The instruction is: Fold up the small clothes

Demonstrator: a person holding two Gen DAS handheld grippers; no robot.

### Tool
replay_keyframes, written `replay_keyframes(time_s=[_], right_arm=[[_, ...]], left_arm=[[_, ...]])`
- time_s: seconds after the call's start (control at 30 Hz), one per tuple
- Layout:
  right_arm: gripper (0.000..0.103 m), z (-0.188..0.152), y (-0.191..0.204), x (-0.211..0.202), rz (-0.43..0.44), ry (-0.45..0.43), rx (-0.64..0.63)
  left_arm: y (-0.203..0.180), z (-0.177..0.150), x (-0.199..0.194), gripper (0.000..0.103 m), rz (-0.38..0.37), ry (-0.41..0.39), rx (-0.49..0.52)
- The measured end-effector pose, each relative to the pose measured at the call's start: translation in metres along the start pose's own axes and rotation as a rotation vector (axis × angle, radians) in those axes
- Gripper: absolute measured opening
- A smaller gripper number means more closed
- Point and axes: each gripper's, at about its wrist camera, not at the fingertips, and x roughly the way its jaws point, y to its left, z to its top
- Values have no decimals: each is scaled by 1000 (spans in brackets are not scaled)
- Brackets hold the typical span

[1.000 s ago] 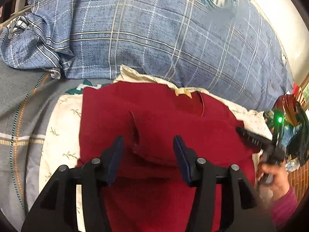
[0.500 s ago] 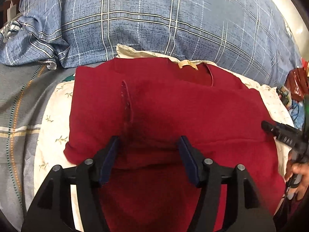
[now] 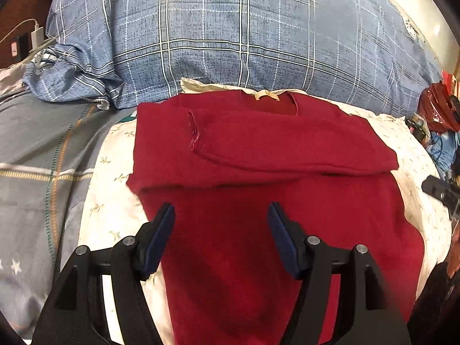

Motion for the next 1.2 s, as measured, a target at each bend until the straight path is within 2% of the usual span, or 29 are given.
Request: replay_keyframes(time_s=[0.07,0.3,0.4,0.5,0.63,0.73,1.0,1.2], right_arm=[[71,-11,7,-3,17,12,-4],[71,-43,24,-6,71,44,12],[72,-51,28,-5,79,49,30],[74,-59,29,1,87,52,66],[76,-72,32,11,78,46,76],[80,-77,36,17,66,54,55],[102,-83,46,24,72,45,-9],[103,-88,60,31,14,71,-87]], left_arm=[[1,-7,-5,73,-10,0,-11],[4,-39,-2,74,-15,71,-55],[2,-50,1,84,0,90,-53],[1,-60,7,87,7,116,-50],[1,-67,9,103,21,114,-57],[1,-70,8,103,32,86,-54],[0,-74,6,103,38,42,-43],[-2,-78,1,103,35,27,-38]])
